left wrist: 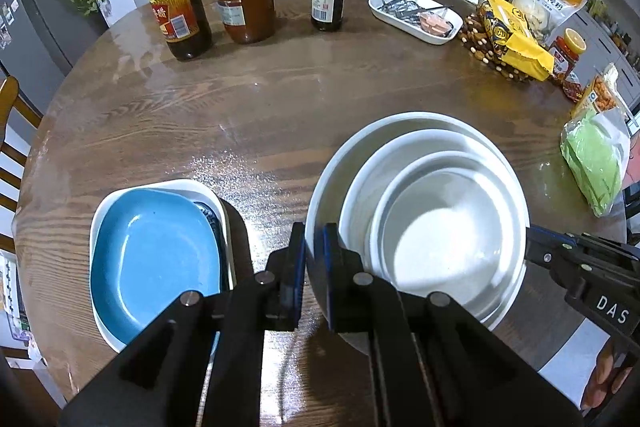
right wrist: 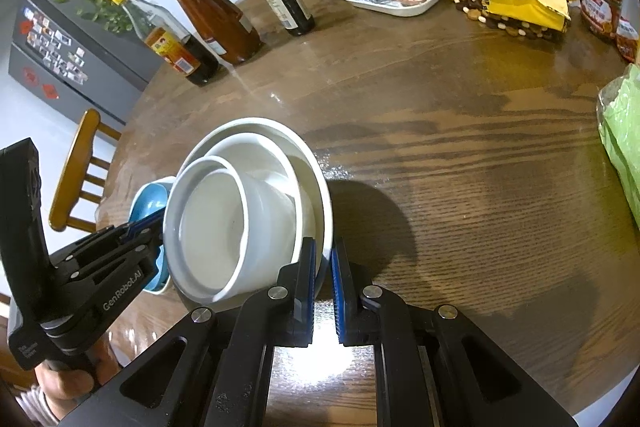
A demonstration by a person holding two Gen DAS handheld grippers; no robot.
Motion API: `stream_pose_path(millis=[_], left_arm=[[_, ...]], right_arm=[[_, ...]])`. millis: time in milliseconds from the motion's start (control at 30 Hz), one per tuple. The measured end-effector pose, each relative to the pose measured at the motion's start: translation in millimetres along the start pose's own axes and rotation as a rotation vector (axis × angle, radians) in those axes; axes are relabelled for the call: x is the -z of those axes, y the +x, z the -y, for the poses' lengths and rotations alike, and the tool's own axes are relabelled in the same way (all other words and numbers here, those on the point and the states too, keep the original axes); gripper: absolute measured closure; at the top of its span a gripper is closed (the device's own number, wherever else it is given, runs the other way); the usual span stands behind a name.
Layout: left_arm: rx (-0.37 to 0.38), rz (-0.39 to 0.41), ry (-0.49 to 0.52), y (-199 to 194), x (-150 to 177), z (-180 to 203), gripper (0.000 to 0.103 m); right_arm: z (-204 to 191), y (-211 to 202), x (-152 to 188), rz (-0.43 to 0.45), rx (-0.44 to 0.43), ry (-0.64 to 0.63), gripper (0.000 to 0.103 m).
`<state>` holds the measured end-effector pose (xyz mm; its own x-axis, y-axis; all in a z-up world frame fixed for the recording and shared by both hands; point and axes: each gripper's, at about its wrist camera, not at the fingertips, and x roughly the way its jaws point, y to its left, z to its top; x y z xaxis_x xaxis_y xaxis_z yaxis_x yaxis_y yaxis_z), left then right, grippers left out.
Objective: Organize plates and bowls
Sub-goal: 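Carry the bowl stack over the teal dish on the plates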
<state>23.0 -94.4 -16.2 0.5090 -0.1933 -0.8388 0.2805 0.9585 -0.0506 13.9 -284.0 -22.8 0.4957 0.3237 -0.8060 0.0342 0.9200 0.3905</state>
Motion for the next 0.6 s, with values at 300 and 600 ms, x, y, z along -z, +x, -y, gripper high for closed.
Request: stream_pose_path(millis=[300,600], left_arm=[[0.007,0.029,-0.003,-7.4,-0.9,-1.1,0.098],[0.01,0.051,-0.023,-15.6,0.2,-6.7,0.098]], right_arm=[[-4.6,-8.2,-1.6,0.018,0.004,-0.006,0.091],[-13.4,-11.8,-4.8,0.025,0.008,-0.025,0.091]])
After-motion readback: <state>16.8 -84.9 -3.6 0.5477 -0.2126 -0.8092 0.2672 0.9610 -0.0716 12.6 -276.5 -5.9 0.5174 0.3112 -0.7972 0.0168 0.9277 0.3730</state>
